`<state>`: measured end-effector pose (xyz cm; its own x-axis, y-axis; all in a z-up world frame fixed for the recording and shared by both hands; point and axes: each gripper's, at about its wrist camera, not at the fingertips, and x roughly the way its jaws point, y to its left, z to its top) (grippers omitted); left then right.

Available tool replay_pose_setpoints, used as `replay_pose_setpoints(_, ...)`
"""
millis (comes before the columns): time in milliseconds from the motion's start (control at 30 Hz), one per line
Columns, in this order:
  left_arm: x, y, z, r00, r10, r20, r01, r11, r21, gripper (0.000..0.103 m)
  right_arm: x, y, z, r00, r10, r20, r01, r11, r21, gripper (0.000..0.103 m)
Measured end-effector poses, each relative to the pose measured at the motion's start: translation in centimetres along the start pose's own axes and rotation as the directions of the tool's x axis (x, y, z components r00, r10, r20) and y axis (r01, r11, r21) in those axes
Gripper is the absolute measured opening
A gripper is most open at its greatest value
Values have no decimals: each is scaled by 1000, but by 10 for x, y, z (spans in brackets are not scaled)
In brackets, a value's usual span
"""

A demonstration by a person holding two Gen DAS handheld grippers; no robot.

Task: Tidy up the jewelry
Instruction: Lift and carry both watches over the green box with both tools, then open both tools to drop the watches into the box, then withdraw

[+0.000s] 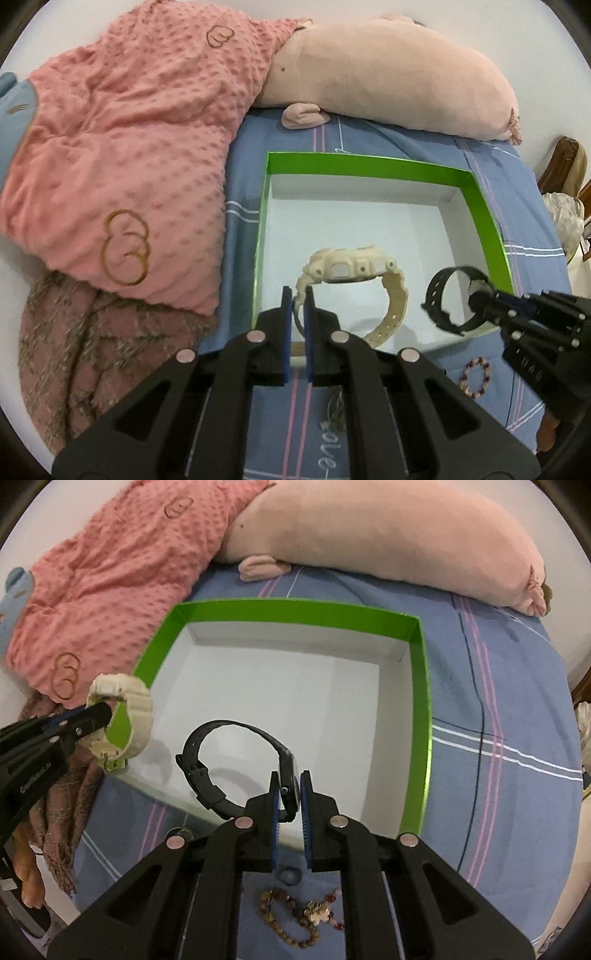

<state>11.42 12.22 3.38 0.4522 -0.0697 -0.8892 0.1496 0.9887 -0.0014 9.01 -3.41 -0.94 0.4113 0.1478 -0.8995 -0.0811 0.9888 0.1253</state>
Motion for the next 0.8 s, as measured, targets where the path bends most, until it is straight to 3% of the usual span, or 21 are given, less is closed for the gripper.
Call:
replay_pose_setpoints(400,62,-19,9,996,29,-89,-27,999,31,7,54,-11,6,995,-39,-96,40,999,4,10)
replay_pose_setpoints(800,91,-26,3,988,41,-150,-35,998,45,9,69,-17,3,991,-50,-123,52,999,10,10)
